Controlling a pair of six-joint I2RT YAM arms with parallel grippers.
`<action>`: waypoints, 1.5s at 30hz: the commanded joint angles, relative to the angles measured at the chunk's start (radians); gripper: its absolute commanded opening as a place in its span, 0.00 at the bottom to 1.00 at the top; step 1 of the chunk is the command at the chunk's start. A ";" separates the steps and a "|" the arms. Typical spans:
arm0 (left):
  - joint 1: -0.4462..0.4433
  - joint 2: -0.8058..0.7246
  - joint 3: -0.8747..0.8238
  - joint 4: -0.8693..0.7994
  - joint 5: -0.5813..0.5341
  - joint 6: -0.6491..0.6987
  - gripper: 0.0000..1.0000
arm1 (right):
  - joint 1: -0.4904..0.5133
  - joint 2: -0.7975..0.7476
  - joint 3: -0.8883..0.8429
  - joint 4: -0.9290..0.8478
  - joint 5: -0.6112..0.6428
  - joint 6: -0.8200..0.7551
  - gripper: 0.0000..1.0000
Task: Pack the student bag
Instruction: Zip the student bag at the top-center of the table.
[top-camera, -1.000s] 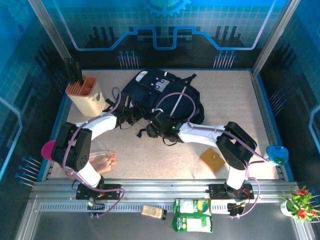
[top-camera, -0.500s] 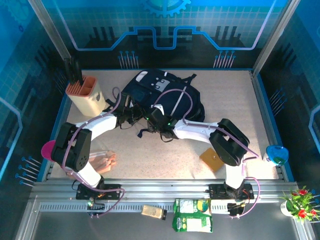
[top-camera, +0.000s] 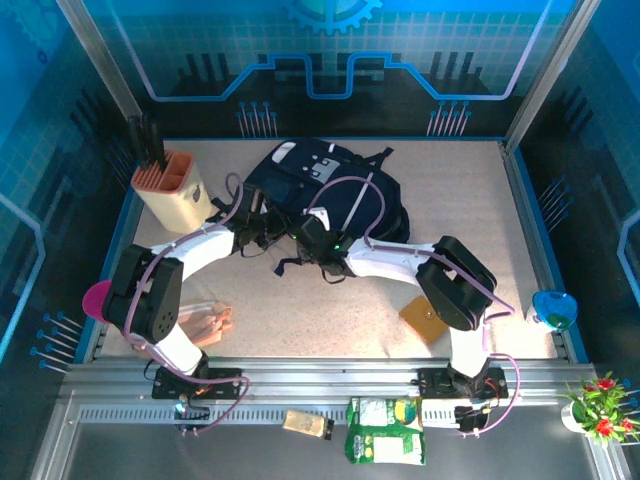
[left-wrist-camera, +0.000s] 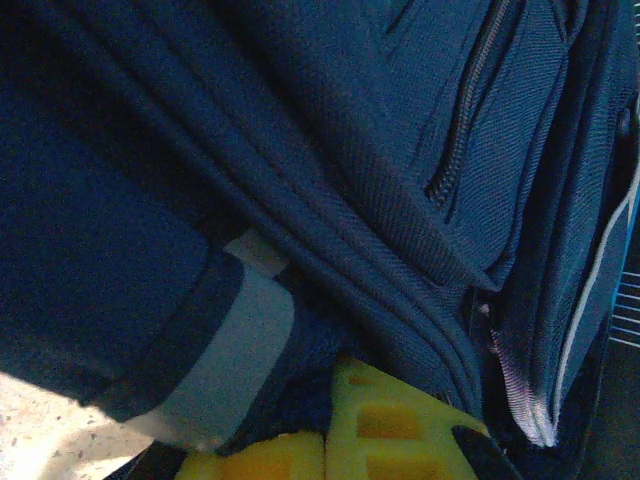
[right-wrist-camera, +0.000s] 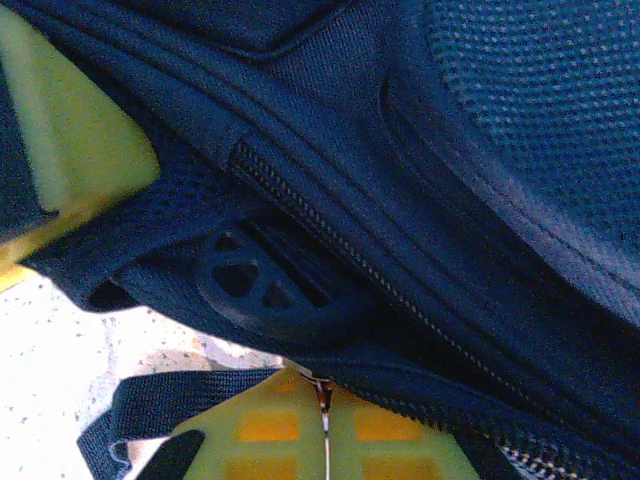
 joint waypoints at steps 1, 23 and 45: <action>-0.012 -0.057 0.053 -0.027 0.034 0.052 0.00 | -0.048 -0.081 -0.104 0.022 0.119 -0.016 0.05; 0.009 -0.001 0.082 -0.045 0.024 0.093 0.00 | -0.242 -0.448 -0.474 -0.069 0.106 -0.113 0.00; 0.126 -0.047 -0.004 -0.054 -0.039 0.059 0.62 | -0.090 -0.096 -0.099 -0.013 -0.355 -0.143 0.00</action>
